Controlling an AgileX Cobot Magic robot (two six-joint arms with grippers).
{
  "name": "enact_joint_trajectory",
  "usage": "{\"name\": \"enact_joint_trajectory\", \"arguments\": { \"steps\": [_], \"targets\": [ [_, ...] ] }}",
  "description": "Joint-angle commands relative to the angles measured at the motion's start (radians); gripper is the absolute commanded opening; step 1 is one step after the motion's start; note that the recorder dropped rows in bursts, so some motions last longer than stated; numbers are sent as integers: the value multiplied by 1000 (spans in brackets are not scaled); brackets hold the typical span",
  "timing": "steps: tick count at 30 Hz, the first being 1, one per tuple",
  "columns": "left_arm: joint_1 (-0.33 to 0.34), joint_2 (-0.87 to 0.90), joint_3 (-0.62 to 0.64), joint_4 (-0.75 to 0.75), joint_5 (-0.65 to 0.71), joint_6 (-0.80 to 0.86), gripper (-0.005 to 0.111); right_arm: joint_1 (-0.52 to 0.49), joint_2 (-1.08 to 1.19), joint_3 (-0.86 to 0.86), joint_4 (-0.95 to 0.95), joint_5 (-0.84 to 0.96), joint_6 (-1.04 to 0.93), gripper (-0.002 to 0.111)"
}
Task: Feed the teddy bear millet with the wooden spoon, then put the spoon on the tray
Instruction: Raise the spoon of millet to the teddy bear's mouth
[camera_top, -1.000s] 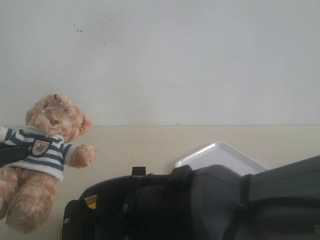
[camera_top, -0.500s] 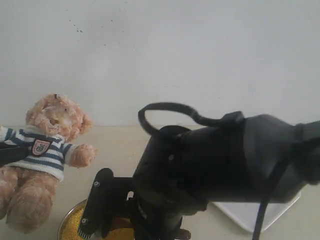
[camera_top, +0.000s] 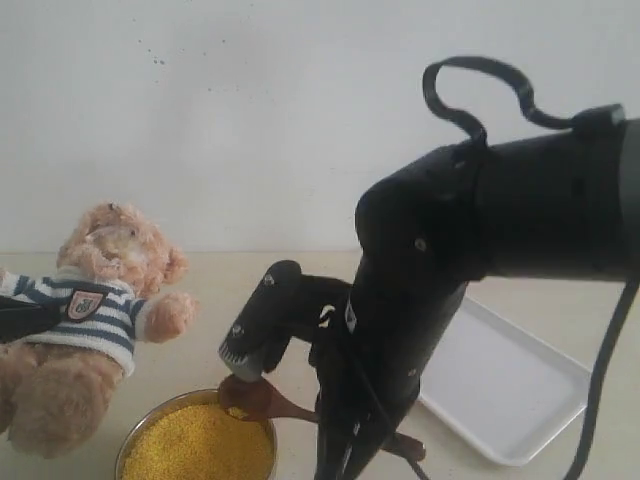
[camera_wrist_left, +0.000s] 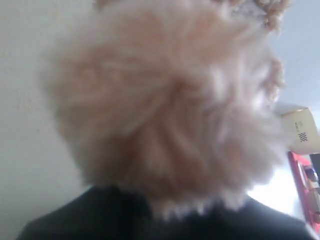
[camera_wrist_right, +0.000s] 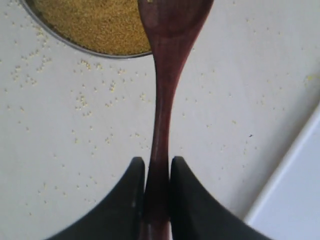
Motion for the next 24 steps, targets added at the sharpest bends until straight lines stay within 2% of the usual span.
{"name": "enact_joint_trajectory", "arguments": {
  "steps": [1,5,10,14,19,24],
  "targets": [
    [-3,0,13,137,21,-181,4,-17,-25,-126,16,92,-3,0],
    [-3,0,62,187,17,-243,4,-17,-12,-301,80,170,-3,0],
    [-3,0,85,187,130,-243,4,-17,41,-436,86,170,-10,0],
    [-3,0,85,179,189,-239,4,-15,100,-473,86,150,-22,0],
    [-3,0,85,171,191,-239,4,-3,173,-473,70,46,-38,0],
    [-3,0,85,159,191,-237,4,48,224,-473,-51,-36,-38,0]
  ]
}}
